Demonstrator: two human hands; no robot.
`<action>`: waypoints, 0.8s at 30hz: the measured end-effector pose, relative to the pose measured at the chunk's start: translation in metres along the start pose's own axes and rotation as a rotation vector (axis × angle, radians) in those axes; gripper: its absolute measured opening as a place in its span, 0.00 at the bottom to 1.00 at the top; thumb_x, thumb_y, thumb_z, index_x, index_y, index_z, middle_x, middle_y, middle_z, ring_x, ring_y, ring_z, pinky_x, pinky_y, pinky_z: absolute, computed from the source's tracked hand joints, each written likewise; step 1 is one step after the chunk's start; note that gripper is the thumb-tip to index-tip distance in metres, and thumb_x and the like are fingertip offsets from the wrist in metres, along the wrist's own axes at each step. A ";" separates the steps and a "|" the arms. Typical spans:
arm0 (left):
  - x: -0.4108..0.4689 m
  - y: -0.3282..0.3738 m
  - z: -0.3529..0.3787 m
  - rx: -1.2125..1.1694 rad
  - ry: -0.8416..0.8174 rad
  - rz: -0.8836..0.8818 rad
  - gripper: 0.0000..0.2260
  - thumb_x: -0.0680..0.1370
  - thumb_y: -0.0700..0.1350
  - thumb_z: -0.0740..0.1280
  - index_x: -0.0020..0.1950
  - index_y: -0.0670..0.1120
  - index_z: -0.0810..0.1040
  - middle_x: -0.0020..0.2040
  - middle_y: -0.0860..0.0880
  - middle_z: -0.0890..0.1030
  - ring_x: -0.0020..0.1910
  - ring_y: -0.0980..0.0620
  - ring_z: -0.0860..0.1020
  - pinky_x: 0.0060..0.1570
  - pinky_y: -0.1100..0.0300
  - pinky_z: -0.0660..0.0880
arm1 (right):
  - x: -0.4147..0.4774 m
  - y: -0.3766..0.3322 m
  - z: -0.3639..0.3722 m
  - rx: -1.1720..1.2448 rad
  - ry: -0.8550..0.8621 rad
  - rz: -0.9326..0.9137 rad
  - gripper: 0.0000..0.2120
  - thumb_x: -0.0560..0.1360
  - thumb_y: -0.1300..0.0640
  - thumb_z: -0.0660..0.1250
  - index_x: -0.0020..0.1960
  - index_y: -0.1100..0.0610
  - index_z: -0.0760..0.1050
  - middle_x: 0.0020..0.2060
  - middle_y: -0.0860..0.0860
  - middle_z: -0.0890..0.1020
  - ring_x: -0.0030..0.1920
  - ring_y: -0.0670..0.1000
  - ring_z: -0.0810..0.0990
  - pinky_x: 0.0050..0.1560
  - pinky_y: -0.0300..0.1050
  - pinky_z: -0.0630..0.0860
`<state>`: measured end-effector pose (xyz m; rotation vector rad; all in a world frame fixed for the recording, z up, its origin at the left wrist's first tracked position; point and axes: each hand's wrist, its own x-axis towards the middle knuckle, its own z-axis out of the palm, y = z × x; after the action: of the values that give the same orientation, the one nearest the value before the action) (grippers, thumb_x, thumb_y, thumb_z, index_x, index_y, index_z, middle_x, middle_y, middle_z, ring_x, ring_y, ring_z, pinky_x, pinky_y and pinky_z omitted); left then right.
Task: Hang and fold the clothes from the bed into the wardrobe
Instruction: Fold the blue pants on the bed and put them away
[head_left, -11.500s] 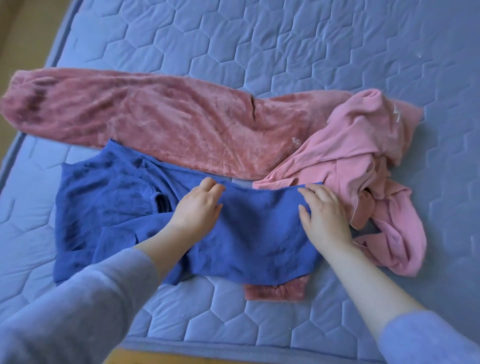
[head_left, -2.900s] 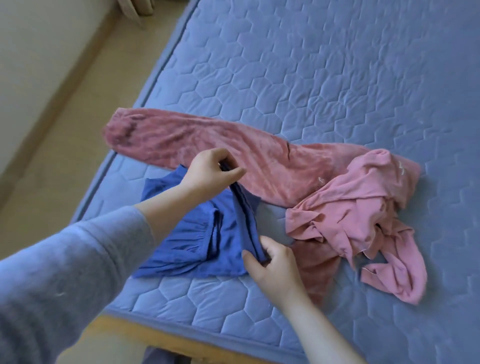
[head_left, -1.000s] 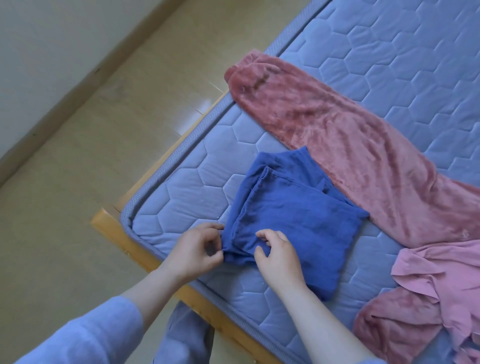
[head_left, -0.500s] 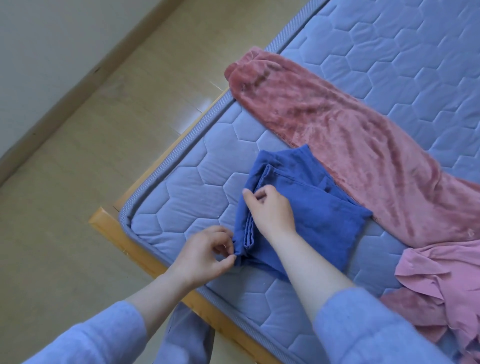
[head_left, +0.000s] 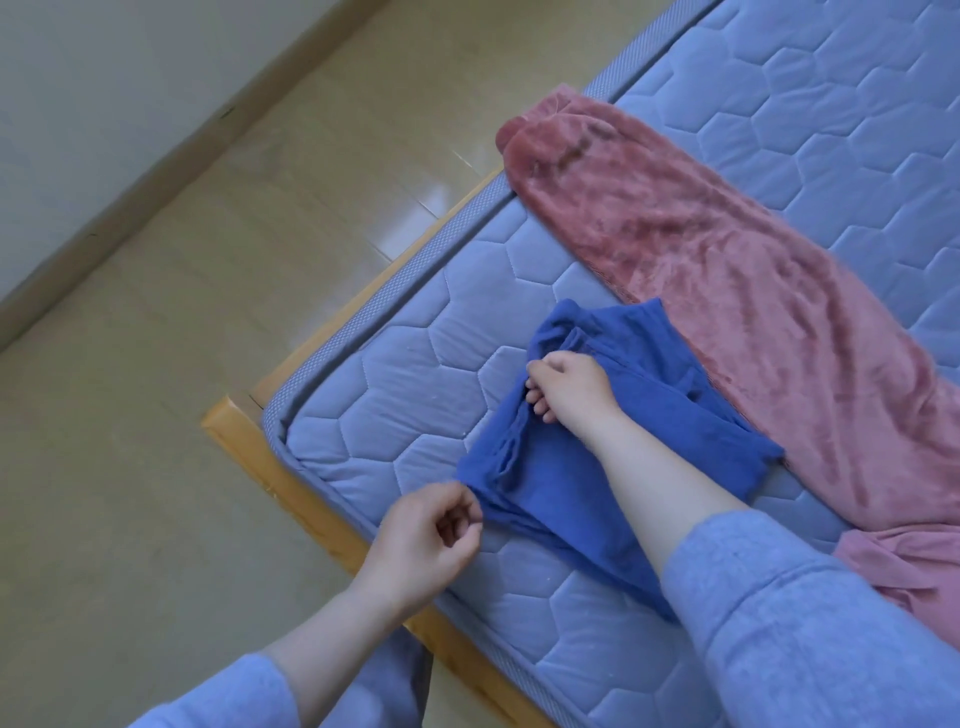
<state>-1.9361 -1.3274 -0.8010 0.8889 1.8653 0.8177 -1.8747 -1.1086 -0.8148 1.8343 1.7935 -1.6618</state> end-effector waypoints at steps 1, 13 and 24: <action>-0.001 -0.001 0.000 0.027 0.034 -0.005 0.08 0.70 0.42 0.71 0.43 0.52 0.75 0.36 0.55 0.75 0.36 0.56 0.74 0.38 0.61 0.73 | -0.001 0.004 0.003 0.001 -0.030 0.001 0.12 0.77 0.59 0.62 0.34 0.58 0.74 0.28 0.51 0.79 0.27 0.48 0.75 0.26 0.37 0.73; 0.034 -0.002 -0.001 0.266 -0.026 -0.042 0.07 0.73 0.42 0.71 0.48 0.49 0.77 0.43 0.53 0.75 0.42 0.53 0.74 0.44 0.57 0.72 | -0.024 0.037 0.008 0.020 0.031 -0.110 0.07 0.77 0.57 0.63 0.41 0.50 0.76 0.32 0.47 0.82 0.32 0.44 0.78 0.41 0.47 0.78; 0.019 -0.012 -0.031 0.495 -0.132 0.132 0.09 0.65 0.34 0.71 0.33 0.43 0.73 0.37 0.48 0.74 0.36 0.43 0.75 0.33 0.51 0.72 | -0.105 0.094 0.002 -0.360 0.065 -0.348 0.04 0.73 0.57 0.67 0.45 0.49 0.76 0.33 0.44 0.76 0.33 0.44 0.73 0.40 0.44 0.74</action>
<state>-1.9740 -1.3235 -0.8063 1.3482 1.9375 0.3595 -1.7762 -1.2082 -0.7969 1.5043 2.3621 -1.2587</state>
